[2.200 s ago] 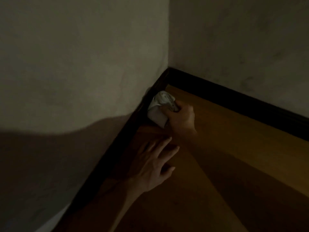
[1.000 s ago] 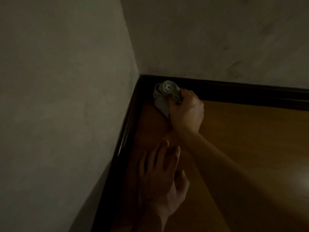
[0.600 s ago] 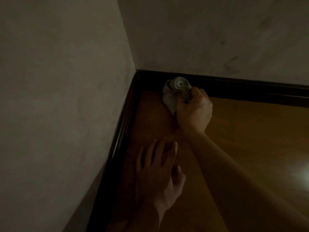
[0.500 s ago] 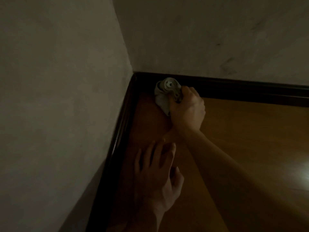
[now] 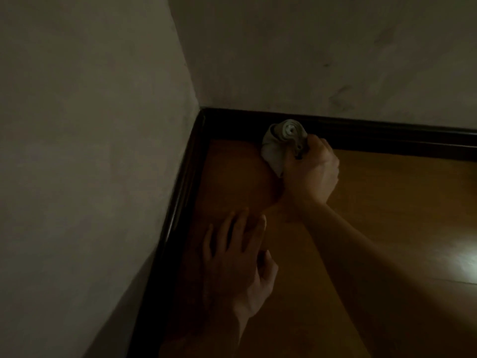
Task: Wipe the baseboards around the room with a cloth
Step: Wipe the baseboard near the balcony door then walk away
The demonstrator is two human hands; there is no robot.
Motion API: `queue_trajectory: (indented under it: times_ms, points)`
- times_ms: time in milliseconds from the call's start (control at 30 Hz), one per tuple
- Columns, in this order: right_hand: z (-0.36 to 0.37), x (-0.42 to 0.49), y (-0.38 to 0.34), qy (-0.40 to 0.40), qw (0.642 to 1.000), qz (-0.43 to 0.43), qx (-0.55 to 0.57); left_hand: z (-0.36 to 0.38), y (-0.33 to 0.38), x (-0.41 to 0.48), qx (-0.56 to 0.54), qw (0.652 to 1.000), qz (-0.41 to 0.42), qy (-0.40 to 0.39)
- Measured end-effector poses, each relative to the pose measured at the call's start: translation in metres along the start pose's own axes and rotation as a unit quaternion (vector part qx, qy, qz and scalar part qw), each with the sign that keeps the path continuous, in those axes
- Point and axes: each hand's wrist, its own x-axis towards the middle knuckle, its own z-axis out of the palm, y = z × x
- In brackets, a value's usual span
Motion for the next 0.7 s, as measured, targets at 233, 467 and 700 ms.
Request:
queue_trajectory:
  times_ms: [233, 467, 700]
  points:
    - [-0.006, 0.004, 0.0, -0.019, 0.999, -0.03, -0.041, 0.006, 0.0, 0.001, 0.018, 1.0, 0.006, 0.007]
    - [-0.007, 0.002, -0.006, -0.013, 0.999, -0.034, -0.005, 0.006, -0.001, 0.001, 0.013, 1.0, 0.007, 0.007]
    - [-0.002, -0.003, -0.011, -0.032, 0.998, -0.059, -0.017, 0.007, -0.001, 0.001, 0.011, 1.0, 0.007, -0.001]
